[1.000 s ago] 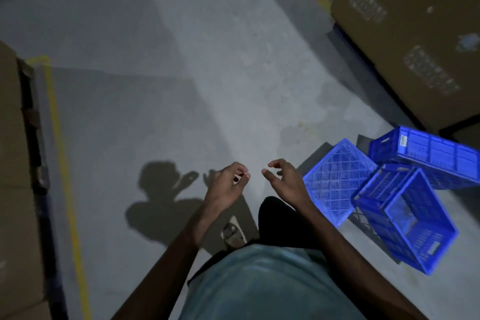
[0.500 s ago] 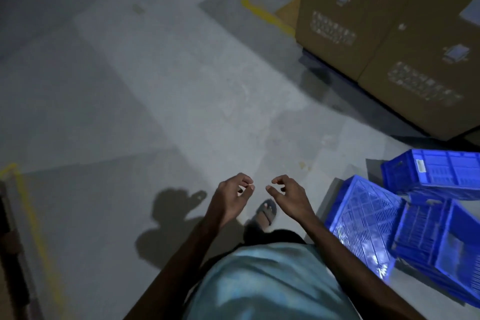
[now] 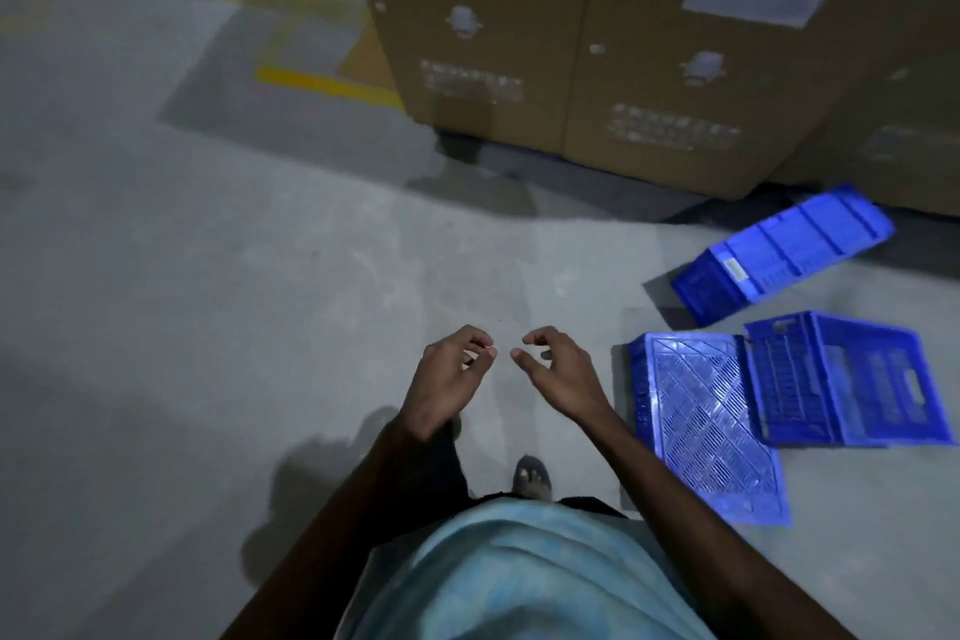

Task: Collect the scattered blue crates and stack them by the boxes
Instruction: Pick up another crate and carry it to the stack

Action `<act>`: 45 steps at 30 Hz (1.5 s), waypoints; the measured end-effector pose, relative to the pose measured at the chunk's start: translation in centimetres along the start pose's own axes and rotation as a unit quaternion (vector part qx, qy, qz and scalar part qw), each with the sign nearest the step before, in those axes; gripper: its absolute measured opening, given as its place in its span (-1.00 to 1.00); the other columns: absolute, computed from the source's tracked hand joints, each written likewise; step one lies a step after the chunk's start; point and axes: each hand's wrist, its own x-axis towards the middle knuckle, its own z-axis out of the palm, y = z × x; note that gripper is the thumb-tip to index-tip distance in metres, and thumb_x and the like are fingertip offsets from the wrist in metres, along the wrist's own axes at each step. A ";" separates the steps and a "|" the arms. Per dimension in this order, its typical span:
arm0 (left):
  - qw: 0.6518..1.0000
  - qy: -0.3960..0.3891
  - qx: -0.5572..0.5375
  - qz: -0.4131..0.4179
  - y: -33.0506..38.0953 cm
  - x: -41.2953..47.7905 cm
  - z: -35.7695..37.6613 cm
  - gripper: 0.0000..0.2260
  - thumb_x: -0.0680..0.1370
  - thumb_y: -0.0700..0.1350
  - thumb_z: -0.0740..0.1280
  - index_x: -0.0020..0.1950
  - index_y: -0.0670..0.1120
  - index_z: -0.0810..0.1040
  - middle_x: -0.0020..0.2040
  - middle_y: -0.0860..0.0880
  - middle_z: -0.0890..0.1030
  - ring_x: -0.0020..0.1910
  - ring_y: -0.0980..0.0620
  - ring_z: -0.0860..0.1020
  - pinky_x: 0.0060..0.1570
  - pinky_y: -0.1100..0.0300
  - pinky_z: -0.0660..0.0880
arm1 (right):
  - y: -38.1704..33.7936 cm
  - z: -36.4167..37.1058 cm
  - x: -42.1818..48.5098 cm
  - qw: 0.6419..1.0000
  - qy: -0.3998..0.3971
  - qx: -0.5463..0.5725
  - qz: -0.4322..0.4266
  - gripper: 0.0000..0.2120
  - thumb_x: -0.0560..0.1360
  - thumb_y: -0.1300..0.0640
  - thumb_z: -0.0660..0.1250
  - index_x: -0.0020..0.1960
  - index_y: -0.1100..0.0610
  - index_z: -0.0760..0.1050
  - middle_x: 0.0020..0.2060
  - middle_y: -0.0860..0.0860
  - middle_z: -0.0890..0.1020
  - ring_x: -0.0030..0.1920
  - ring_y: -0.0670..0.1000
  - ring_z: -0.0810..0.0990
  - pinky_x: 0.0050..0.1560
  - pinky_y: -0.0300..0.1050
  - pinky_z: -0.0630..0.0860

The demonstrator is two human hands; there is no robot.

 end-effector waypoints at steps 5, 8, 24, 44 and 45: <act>0.990 -0.122 0.032 0.056 1.6 10.6 -1.1 -0.96 0.62 -0.06 0.40 0.04 0.02 0.64 -0.06 0.13 0.69 -0.08 0.17 0.63 0.00 0.26 0.56 | -0.1 -0.8 4.9 0.991 0.090 0.043 0.092 -0.70 0.55 -0.16 0.42 0.19 -0.03 0.54 0.22 -0.02 0.62 0.19 0.04 0.59 0.24 0.05 0.52; 0.977 -0.184 0.054 0.094 3.5 15.6 -1.5 -0.95 0.62 -0.03 0.40 0.04 0.04 0.64 -0.05 0.13 0.69 -0.10 0.18 0.63 -0.02 0.30 0.56 | -1.0 -2.3 6.8 0.972 0.166 0.080 0.145 -0.74 0.54 -0.14 0.43 0.13 -0.05 0.53 0.18 -0.02 0.64 0.18 0.02 0.60 0.25 0.04 0.53; 0.878 -0.419 0.184 0.141 14.8 34.7 12.3 -0.90 0.59 -0.17 0.39 -0.07 0.00 0.66 -0.09 0.07 0.71 -0.09 0.24 0.62 -0.11 0.49 0.43 | 5.7 -10.8 12.8 0.803 0.398 0.294 0.332 -0.72 0.57 -0.04 0.44 0.19 0.08 0.59 0.14 0.00 0.65 0.13 0.00 0.60 0.05 -0.15 0.39; 0.751 -0.517 0.397 0.105 4.3 49.9 38.6 -0.83 0.54 -0.20 0.41 -0.18 0.06 0.64 -0.20 -0.02 0.72 -0.17 -0.05 0.68 0.06 0.03 0.61 | 31.8 -8.5 24.1 0.634 0.436 0.405 0.493 -0.88 0.56 0.03 0.42 0.01 0.06 0.57 0.10 0.05 0.68 0.18 0.10 0.63 0.16 -0.03 0.49; 0.750 -0.516 0.400 0.106 3.6 50.8 39.8 -0.84 0.55 -0.18 0.41 -0.18 0.05 0.65 -0.20 -0.01 0.72 -0.15 -0.04 0.68 0.07 0.04 0.61 | 32.8 -8.0 24.6 0.625 0.441 0.406 0.501 -0.84 0.56 0.03 0.42 0.05 0.11 0.59 0.10 0.06 0.68 0.17 0.10 0.63 0.16 -0.03 0.48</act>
